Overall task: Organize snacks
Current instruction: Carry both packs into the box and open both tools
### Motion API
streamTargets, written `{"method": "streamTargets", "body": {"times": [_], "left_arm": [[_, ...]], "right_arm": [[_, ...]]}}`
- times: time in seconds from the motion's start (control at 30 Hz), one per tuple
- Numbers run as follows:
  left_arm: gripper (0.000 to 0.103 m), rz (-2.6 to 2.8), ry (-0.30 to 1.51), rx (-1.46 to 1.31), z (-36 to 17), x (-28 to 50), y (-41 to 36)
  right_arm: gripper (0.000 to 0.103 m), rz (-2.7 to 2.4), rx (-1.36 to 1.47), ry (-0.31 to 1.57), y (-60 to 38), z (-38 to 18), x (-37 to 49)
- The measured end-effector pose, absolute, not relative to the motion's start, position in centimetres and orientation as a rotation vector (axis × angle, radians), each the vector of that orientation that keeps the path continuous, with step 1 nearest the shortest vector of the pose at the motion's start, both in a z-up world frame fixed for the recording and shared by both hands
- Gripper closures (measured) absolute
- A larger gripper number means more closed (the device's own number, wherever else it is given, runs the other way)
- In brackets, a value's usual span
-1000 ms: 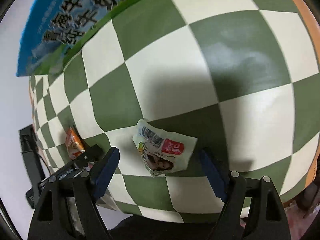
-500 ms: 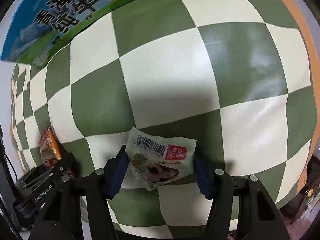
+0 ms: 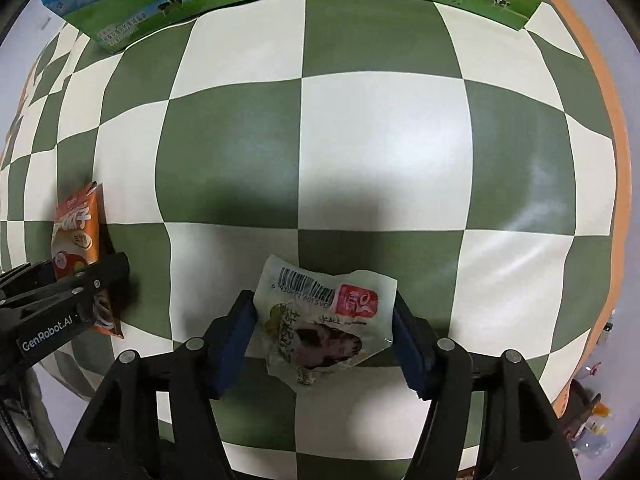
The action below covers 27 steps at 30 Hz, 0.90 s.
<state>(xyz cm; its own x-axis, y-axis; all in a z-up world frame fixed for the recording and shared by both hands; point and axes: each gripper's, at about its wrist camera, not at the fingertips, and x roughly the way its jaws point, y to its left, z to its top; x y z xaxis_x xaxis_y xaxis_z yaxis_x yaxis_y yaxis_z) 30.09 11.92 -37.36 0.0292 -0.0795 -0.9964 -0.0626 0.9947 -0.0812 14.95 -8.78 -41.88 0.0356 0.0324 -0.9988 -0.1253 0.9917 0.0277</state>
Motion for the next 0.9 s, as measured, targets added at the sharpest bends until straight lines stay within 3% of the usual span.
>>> {"method": "streamTargets", "body": {"times": [0.4, 0.8, 0.9], "left_arm": [[0.060, -0.116, 1.433, -0.133, -30.8, 31.3, 9.5], [0.060, -0.339, 1.234, -0.193, -16.2, 40.8, 5.8], [0.060, -0.356, 1.226, -0.165, -15.2, 44.3, 4.6]], "right_arm": [[0.044, 0.177, 0.039, 1.488, -10.7, -38.7, 14.9], [0.044, 0.313, 0.167, 1.259, -14.5, -23.2, 21.0], [0.044, 0.305, 0.145, 1.196, -14.9, -20.2, 25.1]]}}
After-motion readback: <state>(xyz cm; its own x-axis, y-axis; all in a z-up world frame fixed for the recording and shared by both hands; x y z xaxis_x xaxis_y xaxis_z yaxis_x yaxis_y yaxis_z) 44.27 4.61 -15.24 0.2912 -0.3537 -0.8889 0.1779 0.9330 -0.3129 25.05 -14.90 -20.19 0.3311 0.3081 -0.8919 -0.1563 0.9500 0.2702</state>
